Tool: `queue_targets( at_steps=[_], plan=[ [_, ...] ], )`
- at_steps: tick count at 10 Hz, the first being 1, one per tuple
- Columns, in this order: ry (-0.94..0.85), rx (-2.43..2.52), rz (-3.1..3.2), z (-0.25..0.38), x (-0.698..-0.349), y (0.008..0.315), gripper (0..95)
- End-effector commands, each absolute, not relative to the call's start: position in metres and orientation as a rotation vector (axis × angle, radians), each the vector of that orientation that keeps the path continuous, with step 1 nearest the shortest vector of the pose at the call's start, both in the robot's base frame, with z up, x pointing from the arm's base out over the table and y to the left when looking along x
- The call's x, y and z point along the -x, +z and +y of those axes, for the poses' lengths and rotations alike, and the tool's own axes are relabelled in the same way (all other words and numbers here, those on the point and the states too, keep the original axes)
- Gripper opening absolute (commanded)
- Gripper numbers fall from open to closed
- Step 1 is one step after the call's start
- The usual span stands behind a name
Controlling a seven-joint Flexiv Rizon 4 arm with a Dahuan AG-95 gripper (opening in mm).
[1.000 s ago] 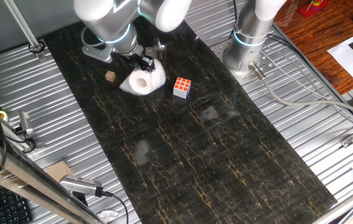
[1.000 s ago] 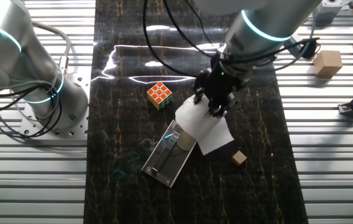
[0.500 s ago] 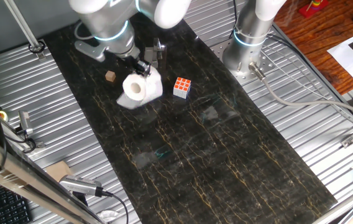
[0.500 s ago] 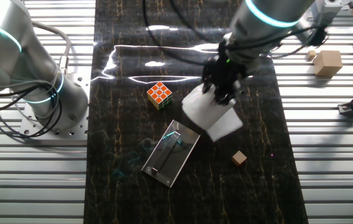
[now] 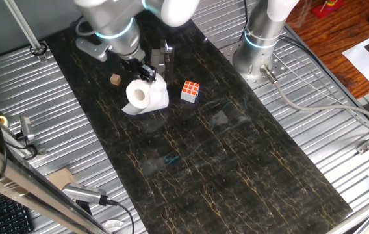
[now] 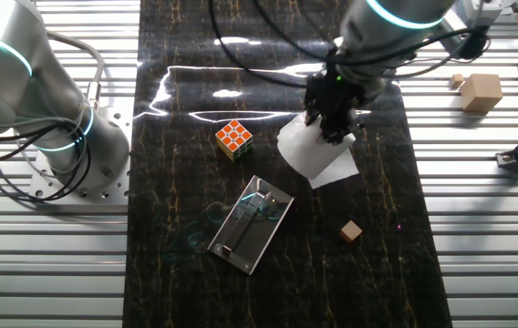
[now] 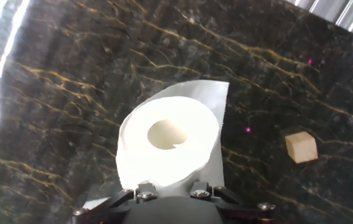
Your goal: Take the roll of paper down from the shelf
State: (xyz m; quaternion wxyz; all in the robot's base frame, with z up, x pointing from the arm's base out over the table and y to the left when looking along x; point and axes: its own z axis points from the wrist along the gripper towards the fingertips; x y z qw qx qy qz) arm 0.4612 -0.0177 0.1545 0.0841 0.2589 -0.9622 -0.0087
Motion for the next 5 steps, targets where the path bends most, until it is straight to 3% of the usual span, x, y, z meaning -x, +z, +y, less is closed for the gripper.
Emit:
queue_targets(
  at_steps=[1, 2, 3, 5],
  plan=[
    [-0.030, -0.786, -2.864, -0.0171, -0.4638, 0.1542, 38.0],
    [-0.028, -0.797, -2.865, -0.0172, -0.4638, 0.1542, 38.0],
    [-0.028, -0.802, -2.865, -0.0173, -0.4638, 0.1541, 57.0],
    [-0.026, -0.813, -2.866, -0.0175, -0.4640, 0.1537, 57.0]
  ],
)
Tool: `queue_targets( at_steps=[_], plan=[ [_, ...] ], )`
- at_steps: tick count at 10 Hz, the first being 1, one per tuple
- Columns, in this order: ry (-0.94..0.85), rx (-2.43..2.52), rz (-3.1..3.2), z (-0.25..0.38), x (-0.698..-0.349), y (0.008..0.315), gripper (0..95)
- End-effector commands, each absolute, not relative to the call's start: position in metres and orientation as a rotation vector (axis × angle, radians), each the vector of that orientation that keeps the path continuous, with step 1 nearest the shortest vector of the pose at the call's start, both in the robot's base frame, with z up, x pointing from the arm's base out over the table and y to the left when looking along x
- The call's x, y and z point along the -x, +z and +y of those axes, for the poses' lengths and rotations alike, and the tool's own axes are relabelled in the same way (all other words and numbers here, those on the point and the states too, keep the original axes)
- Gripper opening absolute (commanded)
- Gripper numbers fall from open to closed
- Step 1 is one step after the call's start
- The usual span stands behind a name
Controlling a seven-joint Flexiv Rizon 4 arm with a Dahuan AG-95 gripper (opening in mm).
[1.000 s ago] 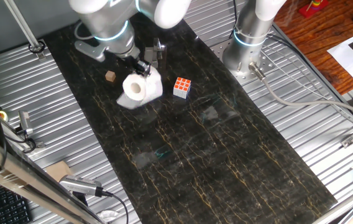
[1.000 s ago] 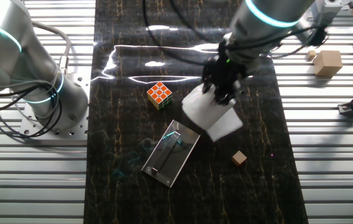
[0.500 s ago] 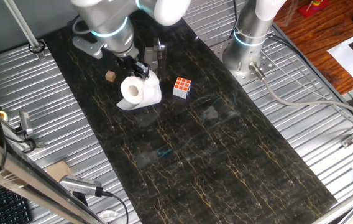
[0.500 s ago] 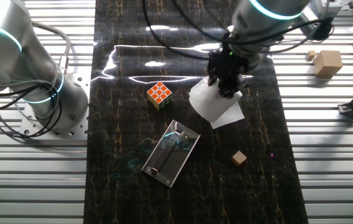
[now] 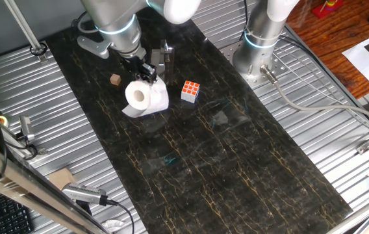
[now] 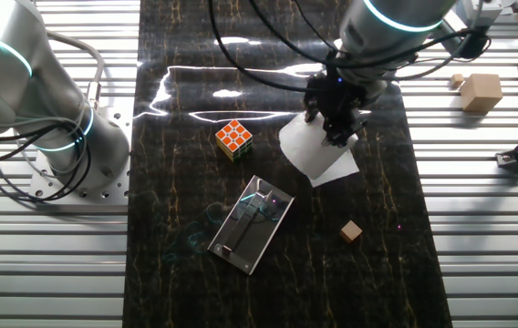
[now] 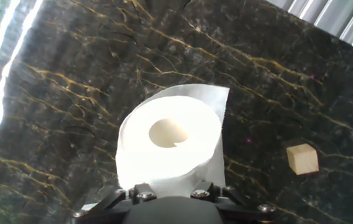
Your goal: Take the roll of paper down from the shelf
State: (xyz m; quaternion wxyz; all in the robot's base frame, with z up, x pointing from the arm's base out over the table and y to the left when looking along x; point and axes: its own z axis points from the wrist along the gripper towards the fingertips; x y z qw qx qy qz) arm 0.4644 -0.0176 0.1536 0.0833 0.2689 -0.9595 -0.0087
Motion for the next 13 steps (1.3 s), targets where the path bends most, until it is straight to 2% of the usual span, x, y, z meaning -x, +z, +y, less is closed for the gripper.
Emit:
queue_targets(
  at_steps=[1, 3, 4, 7, 10, 13],
  plan=[
    [-0.026, -0.814, -2.866, -0.018, -0.464, 0.154, 57.0],
    [0.006, -0.773, -2.864, -0.018, -0.464, 0.153, 57.0],
    [0.039, -0.712, -2.875, -0.019, -0.463, 0.153, 0.0],
    [0.032, -0.567, -2.881, -0.028, -0.455, 0.148, 0.0],
    [-0.061, -0.333, -2.864, -0.033, -0.442, 0.151, 0.0],
    [-0.059, -0.330, -2.868, -0.033, -0.435, 0.155, 0.0]
  ],
)
